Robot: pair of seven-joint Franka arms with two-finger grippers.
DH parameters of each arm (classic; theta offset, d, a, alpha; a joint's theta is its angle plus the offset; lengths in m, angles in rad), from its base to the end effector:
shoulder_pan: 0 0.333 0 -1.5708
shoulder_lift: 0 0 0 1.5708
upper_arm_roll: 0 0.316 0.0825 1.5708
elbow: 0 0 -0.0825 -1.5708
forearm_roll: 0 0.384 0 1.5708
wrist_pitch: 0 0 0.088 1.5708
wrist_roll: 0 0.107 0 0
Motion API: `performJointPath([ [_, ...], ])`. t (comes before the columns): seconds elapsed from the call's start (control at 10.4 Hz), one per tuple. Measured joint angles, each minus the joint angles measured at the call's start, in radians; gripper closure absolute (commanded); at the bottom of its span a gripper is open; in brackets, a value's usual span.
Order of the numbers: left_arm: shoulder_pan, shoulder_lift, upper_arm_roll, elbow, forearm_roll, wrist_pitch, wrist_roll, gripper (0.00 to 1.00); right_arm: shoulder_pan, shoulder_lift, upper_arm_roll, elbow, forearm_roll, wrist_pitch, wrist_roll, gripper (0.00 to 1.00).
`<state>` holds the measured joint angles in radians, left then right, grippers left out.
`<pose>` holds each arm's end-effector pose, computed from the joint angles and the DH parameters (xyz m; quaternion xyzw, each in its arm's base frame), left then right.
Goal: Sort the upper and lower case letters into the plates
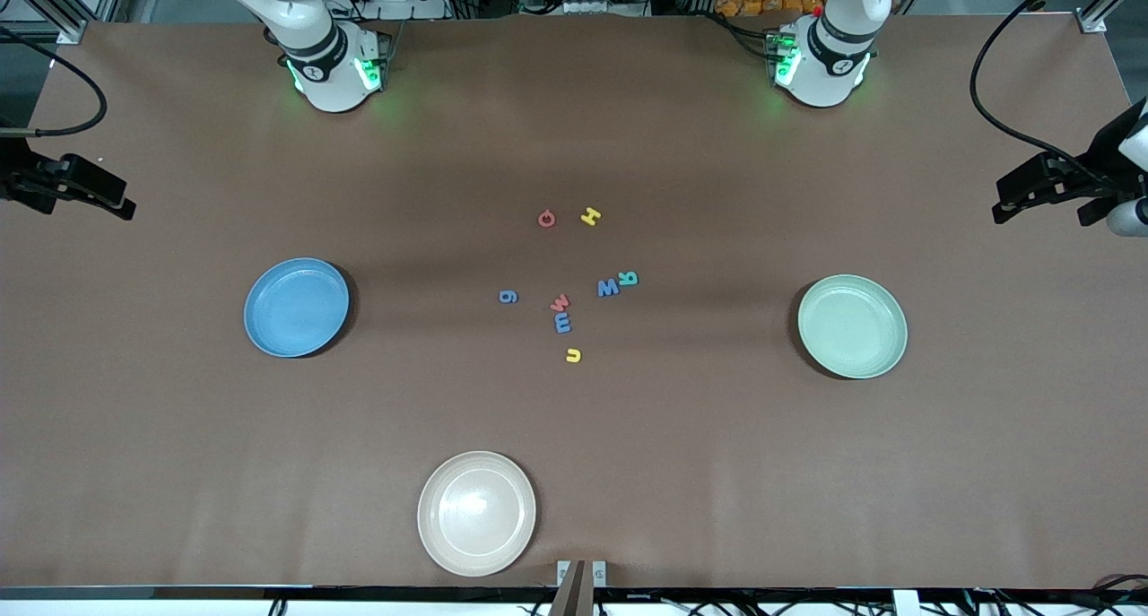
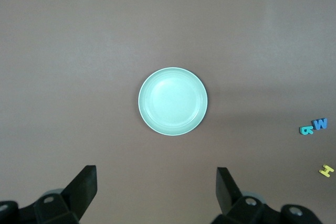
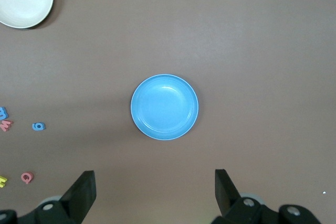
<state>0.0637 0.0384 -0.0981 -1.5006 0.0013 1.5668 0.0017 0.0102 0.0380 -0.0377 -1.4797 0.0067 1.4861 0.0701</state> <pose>0.5663 -0.0182 0.6359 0.9997 -0.0180 0.0140 0.0015 0.5579 -0.0141 0.6387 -0.9987 0.0485 0.0158 0.0023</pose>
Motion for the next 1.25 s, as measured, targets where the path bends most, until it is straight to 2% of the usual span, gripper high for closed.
performJointPath([
  [0.67,-0.006,0.018,0.000,-0.004,0.004,-0.009,0.061,0.00,0.003,-0.003,0.003,-0.029,0.002,0.042,0.000,0.00],
  [0.87,-0.054,0.033,-0.007,-0.030,0.004,-0.005,0.071,0.00,0.011,0.001,0.006,-0.040,0.022,0.054,0.015,0.00],
  [1.06,-0.085,0.045,-0.058,-0.084,0.004,0.054,0.072,0.00,0.044,0.026,0.010,-0.057,0.048,0.075,0.139,0.00],
  [1.25,-0.092,0.062,-0.118,-0.151,0.004,0.134,0.083,0.00,0.136,0.088,0.015,-0.065,0.052,0.123,0.307,0.00],
])
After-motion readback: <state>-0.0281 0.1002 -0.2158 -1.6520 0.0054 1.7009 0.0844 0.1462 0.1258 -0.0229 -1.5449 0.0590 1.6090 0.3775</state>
